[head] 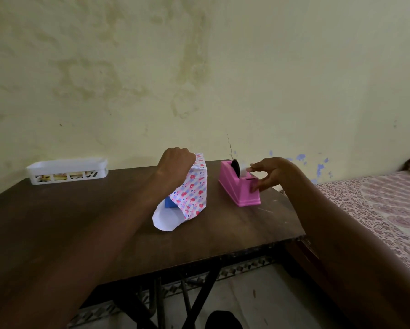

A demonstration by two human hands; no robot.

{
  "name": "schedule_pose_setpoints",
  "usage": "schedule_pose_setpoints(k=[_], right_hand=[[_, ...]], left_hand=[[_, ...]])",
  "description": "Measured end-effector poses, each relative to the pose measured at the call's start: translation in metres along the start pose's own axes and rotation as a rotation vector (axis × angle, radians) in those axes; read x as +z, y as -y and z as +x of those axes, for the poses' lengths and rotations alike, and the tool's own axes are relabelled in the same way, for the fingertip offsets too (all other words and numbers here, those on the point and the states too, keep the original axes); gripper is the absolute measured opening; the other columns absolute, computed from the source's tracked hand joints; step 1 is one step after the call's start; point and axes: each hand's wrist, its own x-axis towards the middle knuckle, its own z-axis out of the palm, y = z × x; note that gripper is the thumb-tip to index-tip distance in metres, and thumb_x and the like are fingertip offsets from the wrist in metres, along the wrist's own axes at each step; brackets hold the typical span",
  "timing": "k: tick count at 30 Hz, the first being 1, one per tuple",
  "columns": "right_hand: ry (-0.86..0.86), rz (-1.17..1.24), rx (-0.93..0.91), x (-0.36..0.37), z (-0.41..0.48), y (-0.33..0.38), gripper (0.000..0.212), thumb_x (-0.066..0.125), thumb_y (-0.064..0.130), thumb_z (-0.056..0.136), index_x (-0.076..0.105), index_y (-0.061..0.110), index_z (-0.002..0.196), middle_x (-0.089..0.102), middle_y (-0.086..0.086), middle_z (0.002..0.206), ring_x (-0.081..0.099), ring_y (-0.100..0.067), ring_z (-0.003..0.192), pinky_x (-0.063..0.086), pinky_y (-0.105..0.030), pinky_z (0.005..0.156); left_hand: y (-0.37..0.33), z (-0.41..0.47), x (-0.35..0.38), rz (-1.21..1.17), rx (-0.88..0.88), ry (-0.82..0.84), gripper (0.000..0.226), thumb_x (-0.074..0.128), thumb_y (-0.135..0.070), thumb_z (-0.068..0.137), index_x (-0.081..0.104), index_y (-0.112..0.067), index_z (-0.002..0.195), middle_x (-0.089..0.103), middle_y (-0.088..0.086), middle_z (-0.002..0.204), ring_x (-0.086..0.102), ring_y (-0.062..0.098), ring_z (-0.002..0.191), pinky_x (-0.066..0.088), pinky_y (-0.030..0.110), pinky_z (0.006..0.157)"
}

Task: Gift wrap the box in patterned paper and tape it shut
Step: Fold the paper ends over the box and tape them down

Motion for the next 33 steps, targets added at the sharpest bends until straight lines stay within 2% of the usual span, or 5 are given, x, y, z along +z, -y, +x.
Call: schedule_pose_setpoints(k=[10,14,19,25,33], right_hand=[[0.023,0.404,0.037,0.018,-0.015,-0.009,0.018,0.060,0.006,0.095,0.062,0.001,0.111,0.051,-0.013,0.121,0.053,-0.032,0.106,0.054,-0.049,0.092],[0.040,0.452,-0.001,0.021,-0.013,-0.016,0.022,0.059,0.007,0.095,0.060,-0.001,0.116,0.057,-0.013,0.111,0.056,-0.028,0.102,0.059,-0.046,0.078],[0.066,0.512,-0.071,0.020,-0.010,-0.029,0.021,0.061,0.004,0.093,0.060,-0.003,0.113,0.056,-0.017,0.117,0.056,-0.028,0.103,0.051,-0.048,0.097],[0.042,0.608,-0.168,0.024,-0.019,-0.040,0.025,0.057,-0.007,0.087,0.053,-0.004,0.112,0.052,-0.015,0.111,0.055,-0.025,0.098,0.056,-0.039,0.079],[0.031,0.681,-0.231,0.028,-0.015,-0.060,0.014,0.052,-0.006,0.085,0.054,0.000,0.097,0.053,-0.014,0.103,0.058,-0.024,0.090,0.053,-0.035,0.083]], left_hand=[[-0.001,0.000,0.000,-0.043,-0.016,0.023,0.039,0.061,-0.044,0.089,0.060,-0.019,0.119,0.066,0.001,0.115,0.065,0.021,0.096,0.046,0.022,0.087],[-0.001,-0.001,0.000,-0.052,-0.023,0.029,0.039,0.062,-0.043,0.089,0.059,-0.019,0.119,0.065,0.002,0.116,0.064,0.021,0.096,0.046,0.022,0.087],[-0.001,-0.001,-0.001,-0.053,-0.026,0.030,0.038,0.061,-0.043,0.089,0.060,-0.018,0.118,0.066,0.002,0.115,0.064,0.022,0.097,0.046,0.022,0.086],[-0.001,-0.002,-0.002,-0.050,-0.031,0.029,0.040,0.062,-0.043,0.089,0.059,-0.018,0.120,0.066,0.002,0.116,0.064,0.022,0.097,0.047,0.023,0.087],[-0.002,-0.004,-0.003,-0.065,-0.038,0.022,0.039,0.062,-0.041,0.090,0.058,-0.017,0.121,0.065,0.003,0.117,0.064,0.023,0.098,0.046,0.024,0.090]])
